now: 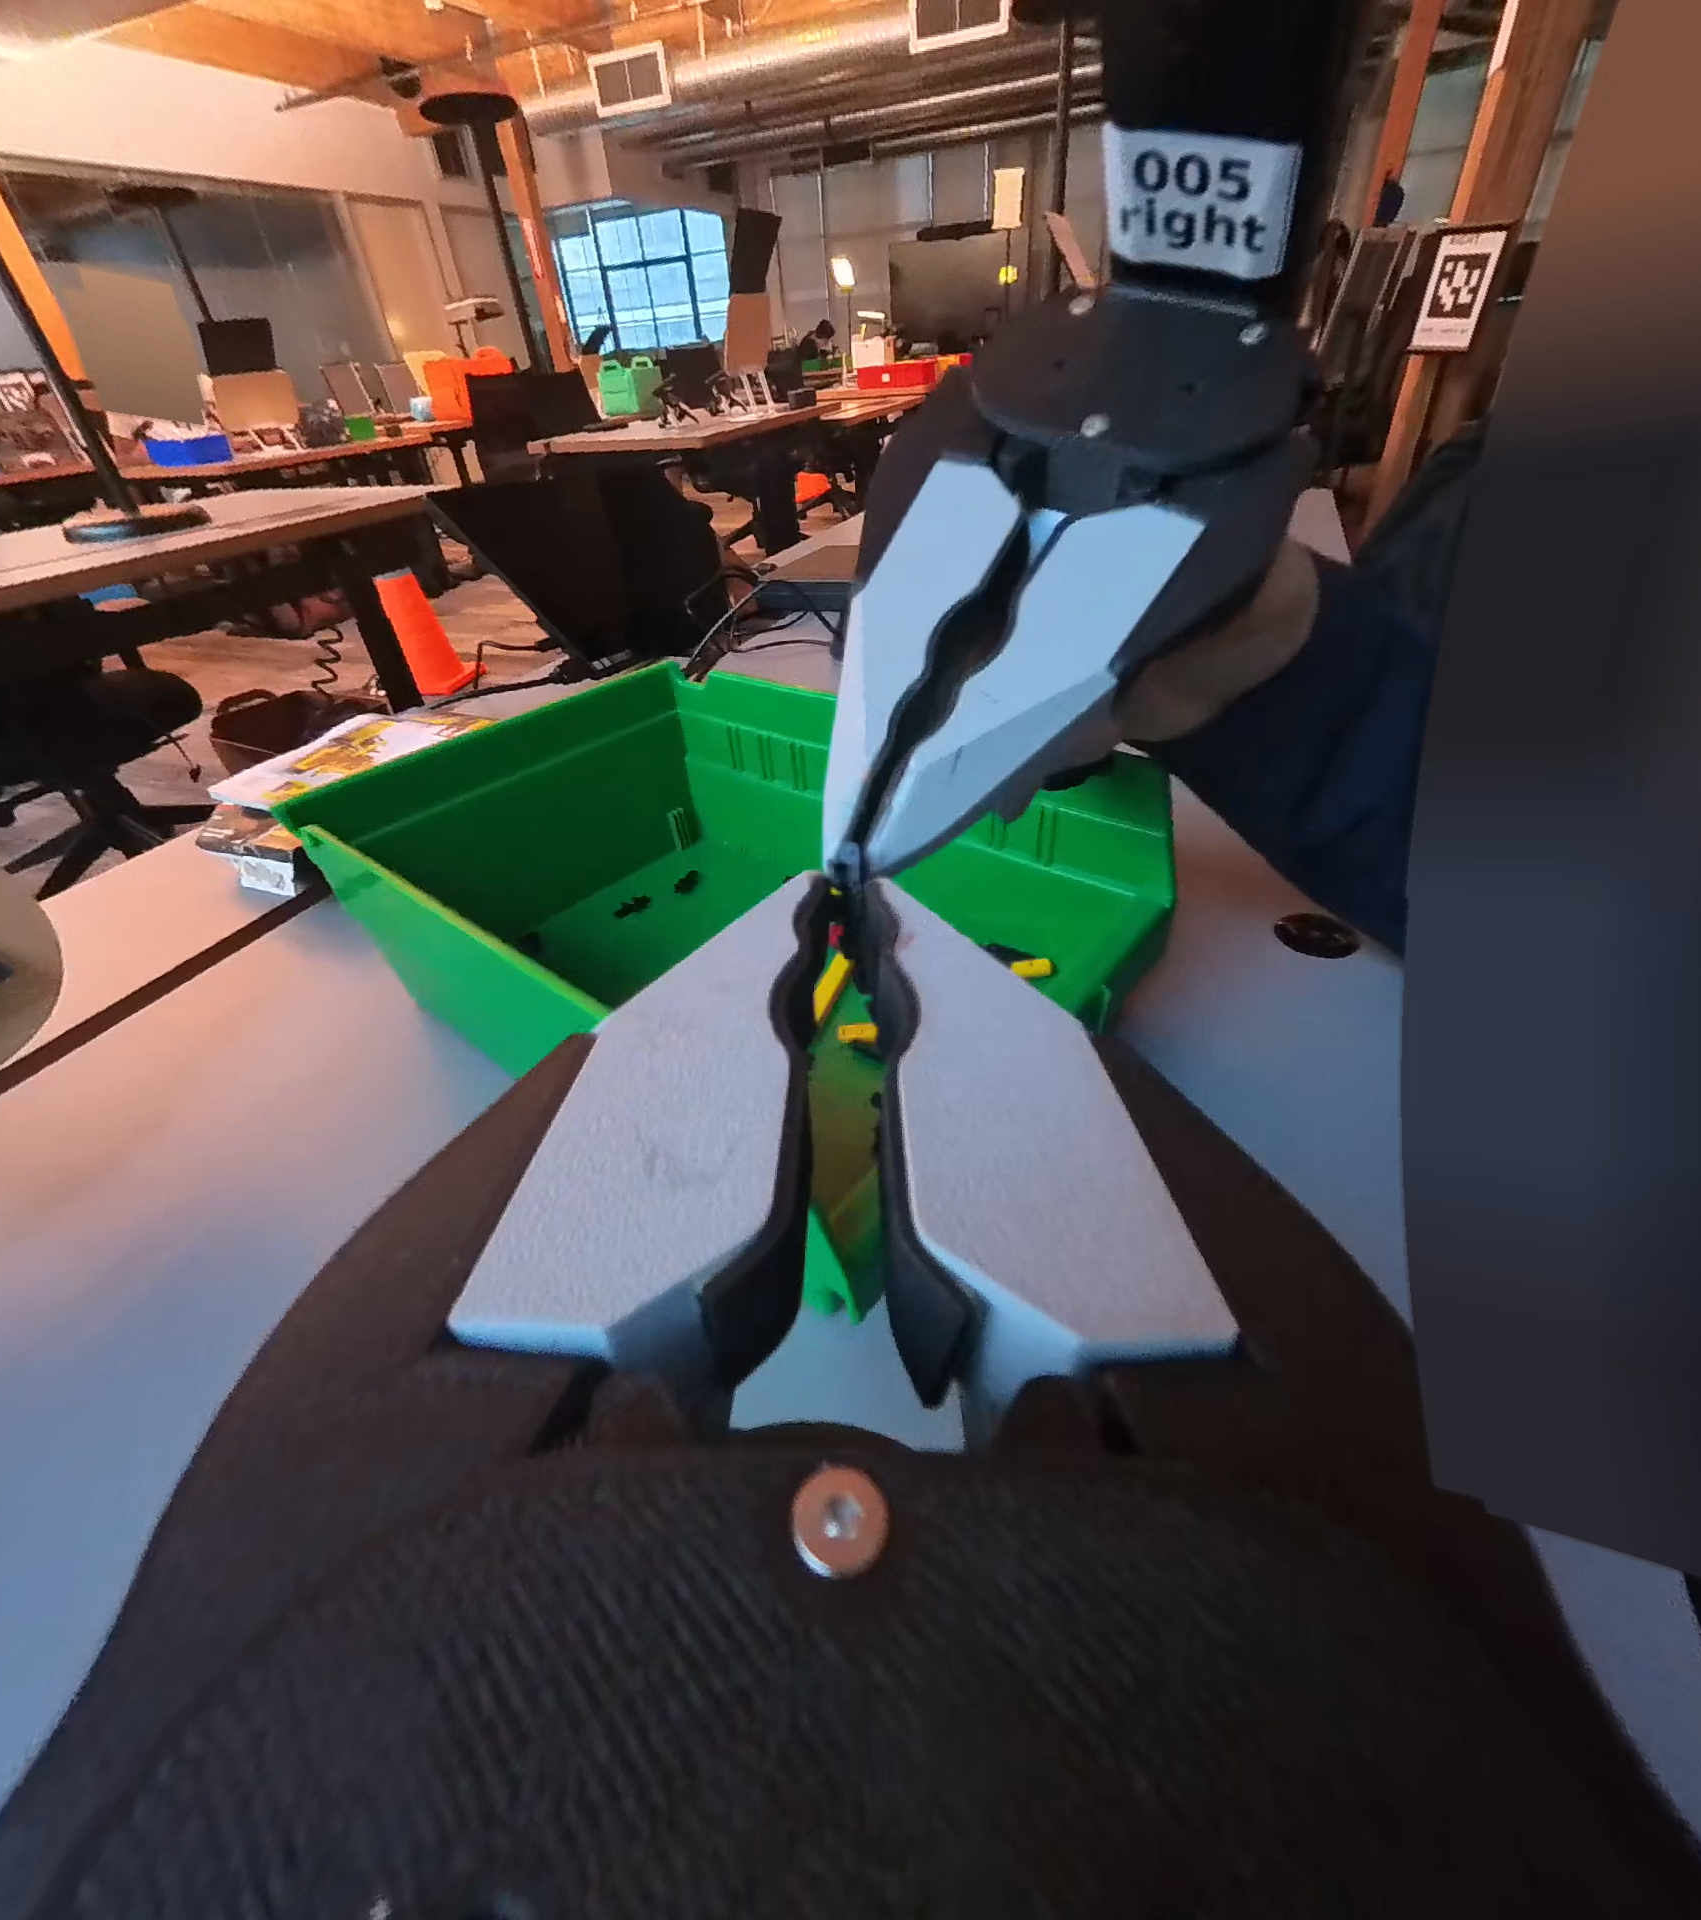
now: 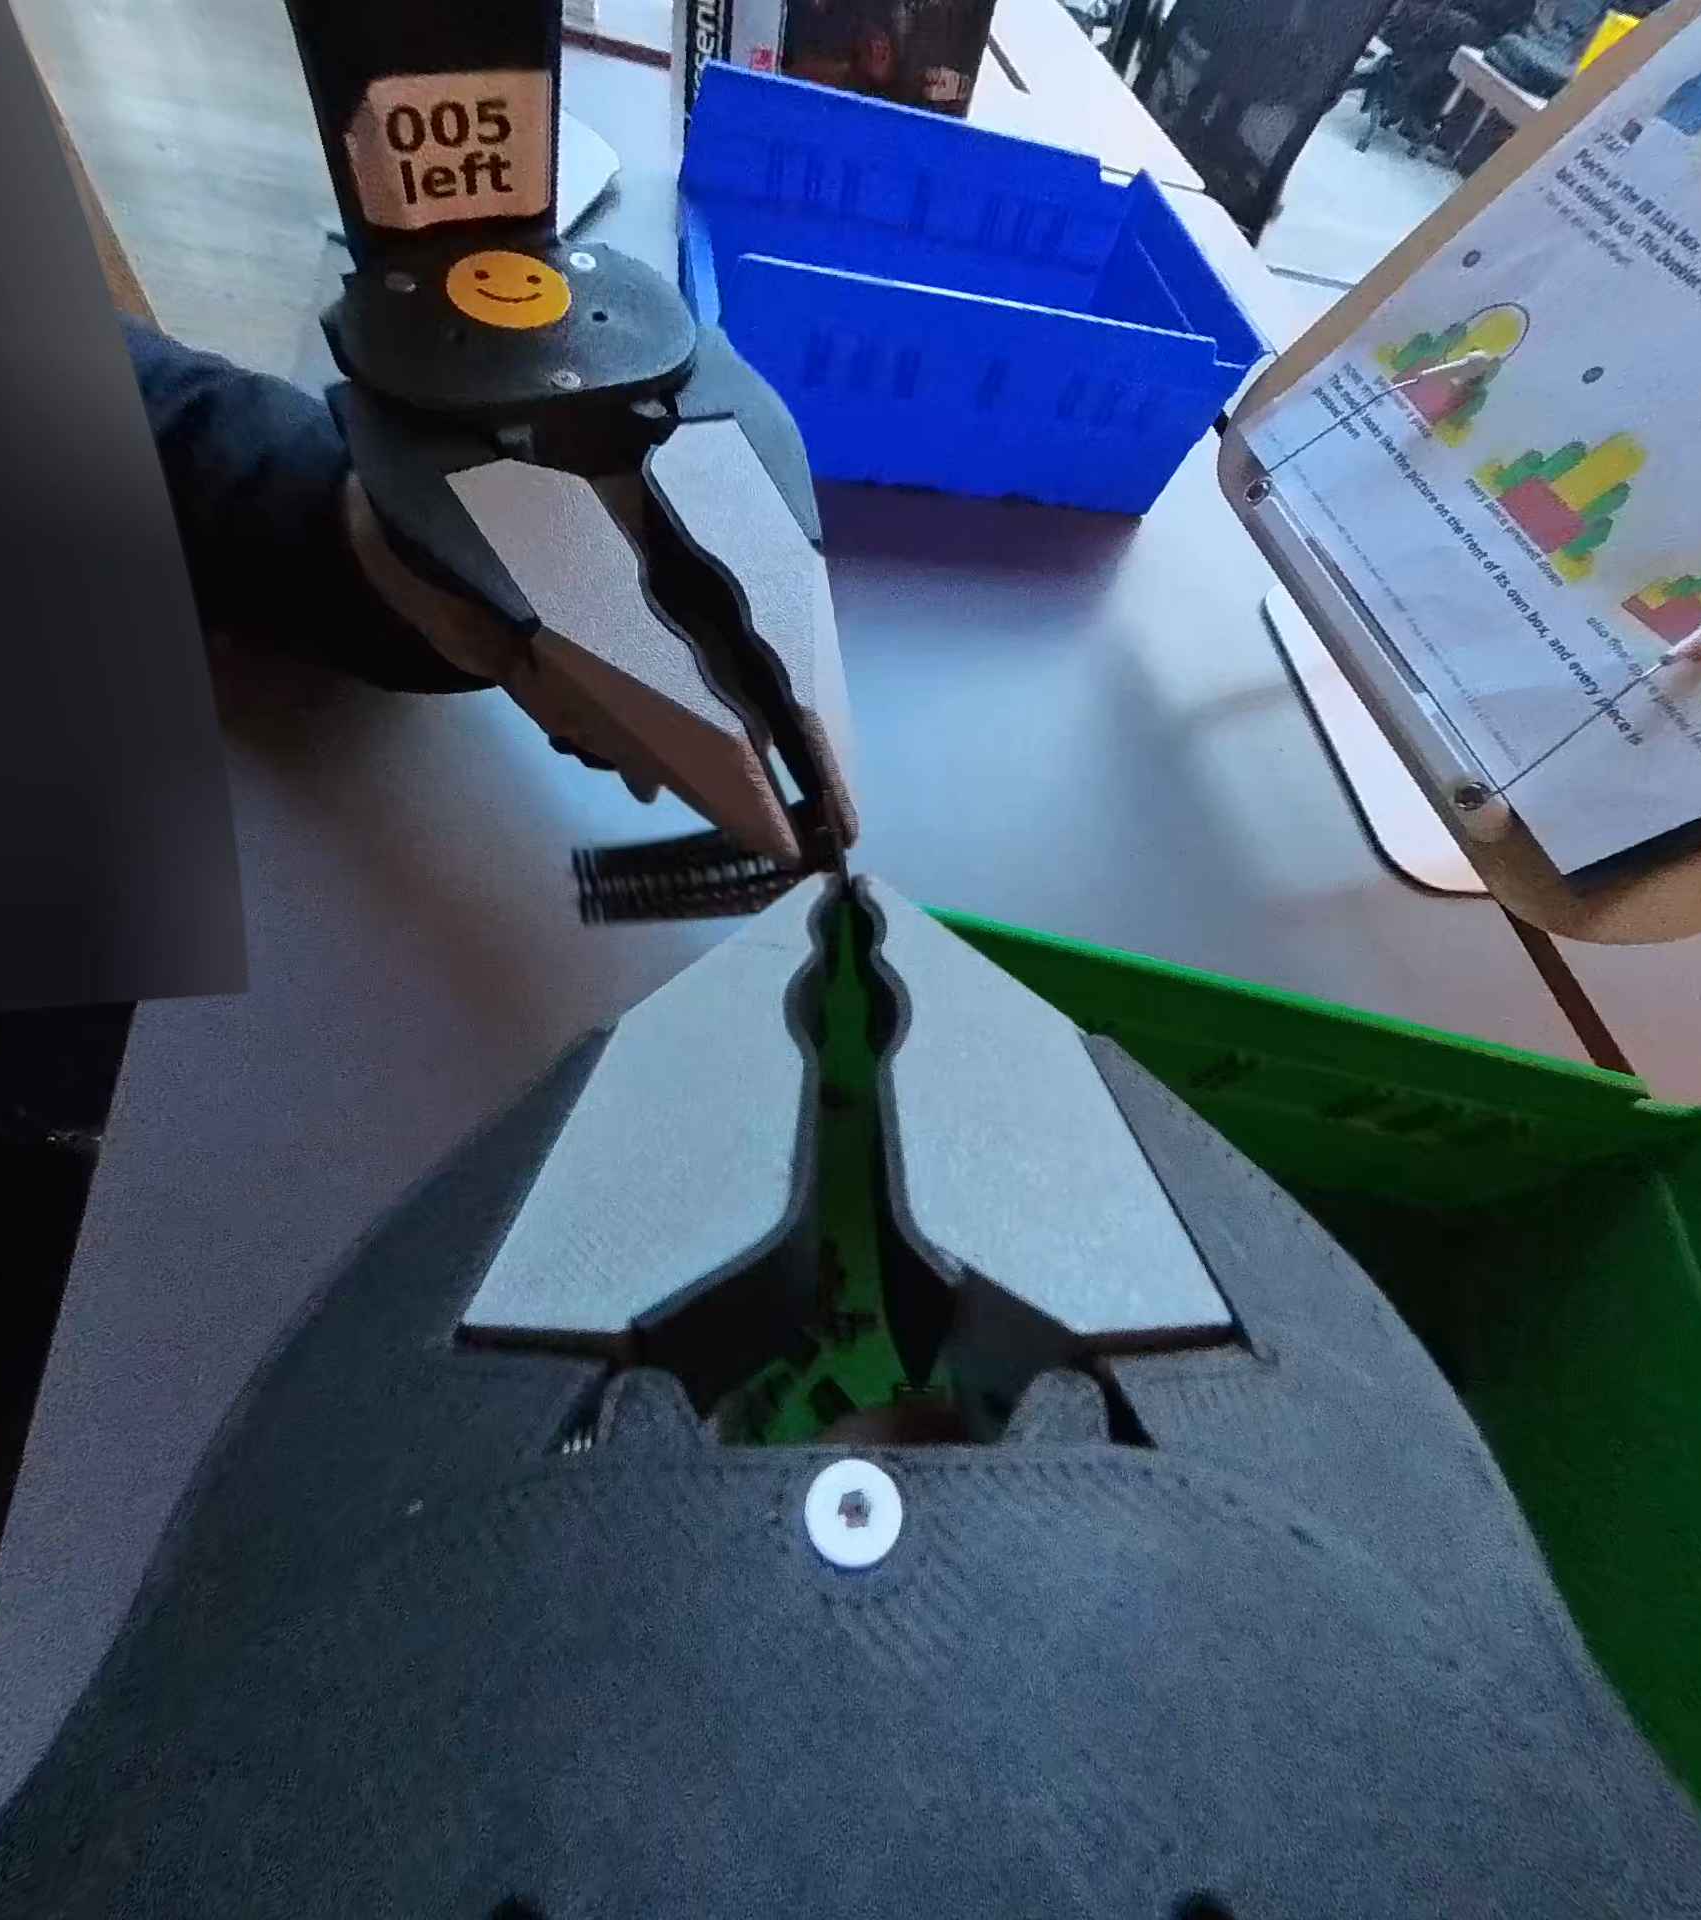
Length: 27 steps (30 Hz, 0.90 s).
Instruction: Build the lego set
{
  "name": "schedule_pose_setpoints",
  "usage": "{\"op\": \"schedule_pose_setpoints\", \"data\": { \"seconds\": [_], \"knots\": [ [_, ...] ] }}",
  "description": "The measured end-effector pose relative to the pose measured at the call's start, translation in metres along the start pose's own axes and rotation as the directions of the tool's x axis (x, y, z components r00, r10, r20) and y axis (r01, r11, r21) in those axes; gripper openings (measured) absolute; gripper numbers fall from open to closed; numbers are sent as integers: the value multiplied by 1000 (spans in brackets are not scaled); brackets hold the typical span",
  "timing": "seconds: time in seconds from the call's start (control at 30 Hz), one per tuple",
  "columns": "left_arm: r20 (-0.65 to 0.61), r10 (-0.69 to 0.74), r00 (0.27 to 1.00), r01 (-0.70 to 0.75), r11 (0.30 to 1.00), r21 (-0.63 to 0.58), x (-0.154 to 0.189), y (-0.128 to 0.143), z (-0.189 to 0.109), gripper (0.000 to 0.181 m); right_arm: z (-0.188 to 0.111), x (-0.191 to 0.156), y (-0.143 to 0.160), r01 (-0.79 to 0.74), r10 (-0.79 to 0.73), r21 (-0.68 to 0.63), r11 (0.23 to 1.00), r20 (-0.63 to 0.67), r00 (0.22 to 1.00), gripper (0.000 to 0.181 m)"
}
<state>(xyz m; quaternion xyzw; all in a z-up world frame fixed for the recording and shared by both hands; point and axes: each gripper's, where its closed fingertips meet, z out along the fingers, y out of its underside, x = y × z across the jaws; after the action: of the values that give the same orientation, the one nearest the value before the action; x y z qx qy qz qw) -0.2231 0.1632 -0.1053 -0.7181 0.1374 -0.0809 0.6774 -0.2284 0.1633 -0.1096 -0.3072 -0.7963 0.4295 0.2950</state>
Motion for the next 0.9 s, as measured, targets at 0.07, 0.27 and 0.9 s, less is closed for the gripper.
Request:
{"op": "schedule_pose_setpoints", "data": {
  "seconds": [0.07,0.27,0.9],
  "knots": [
    [-6,-8,1000,8,1000,-4,0,1,0,3,-4,-1,-2,-24,23,24,999,25,999,0],
    [11,29,1000,-28,999,-40,1,6,2,3,-1,-2,11,-38,40,-36,999,55,998,0],
    [47,85,995,-81,993,-88,-1,10,3,1,3,-3,-2,-18,18,22,1000,21,1000,1]
  ]
}}
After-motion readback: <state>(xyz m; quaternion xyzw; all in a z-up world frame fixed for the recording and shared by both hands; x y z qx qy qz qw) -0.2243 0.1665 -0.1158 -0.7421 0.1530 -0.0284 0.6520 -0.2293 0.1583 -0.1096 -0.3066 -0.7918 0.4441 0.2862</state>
